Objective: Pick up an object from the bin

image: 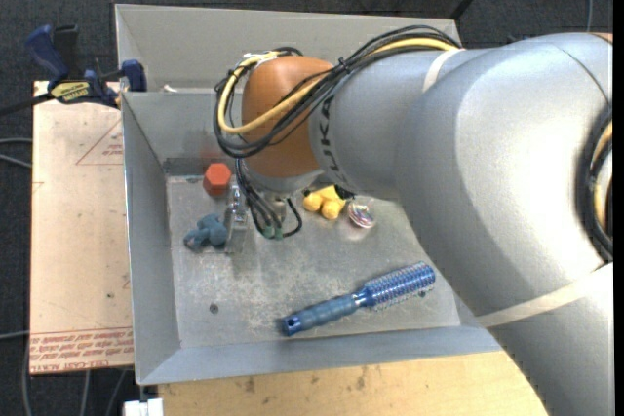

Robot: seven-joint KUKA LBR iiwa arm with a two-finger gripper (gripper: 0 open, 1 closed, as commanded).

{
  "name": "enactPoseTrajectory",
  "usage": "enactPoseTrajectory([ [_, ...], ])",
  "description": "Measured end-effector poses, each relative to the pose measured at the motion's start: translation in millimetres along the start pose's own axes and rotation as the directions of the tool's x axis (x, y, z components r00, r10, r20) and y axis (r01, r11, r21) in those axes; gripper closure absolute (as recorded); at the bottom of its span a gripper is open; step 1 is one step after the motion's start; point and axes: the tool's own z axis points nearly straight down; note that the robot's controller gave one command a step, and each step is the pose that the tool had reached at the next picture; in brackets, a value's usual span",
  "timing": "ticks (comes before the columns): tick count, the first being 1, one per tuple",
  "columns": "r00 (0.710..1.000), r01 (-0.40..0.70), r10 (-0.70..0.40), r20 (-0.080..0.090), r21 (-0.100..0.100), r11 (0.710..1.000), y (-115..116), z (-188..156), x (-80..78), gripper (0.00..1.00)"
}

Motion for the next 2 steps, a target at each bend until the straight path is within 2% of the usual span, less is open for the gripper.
enactPoseTrajectory([
  [1,0.999,0.053,-0.053,0.011,-0.005,0.999,57.9,-97.4,-50.0,1.0],
  [2,0.999,0.051,-0.051,0.0,0.0,0.999,55.1,-91.3,-47.3,0.0],
])
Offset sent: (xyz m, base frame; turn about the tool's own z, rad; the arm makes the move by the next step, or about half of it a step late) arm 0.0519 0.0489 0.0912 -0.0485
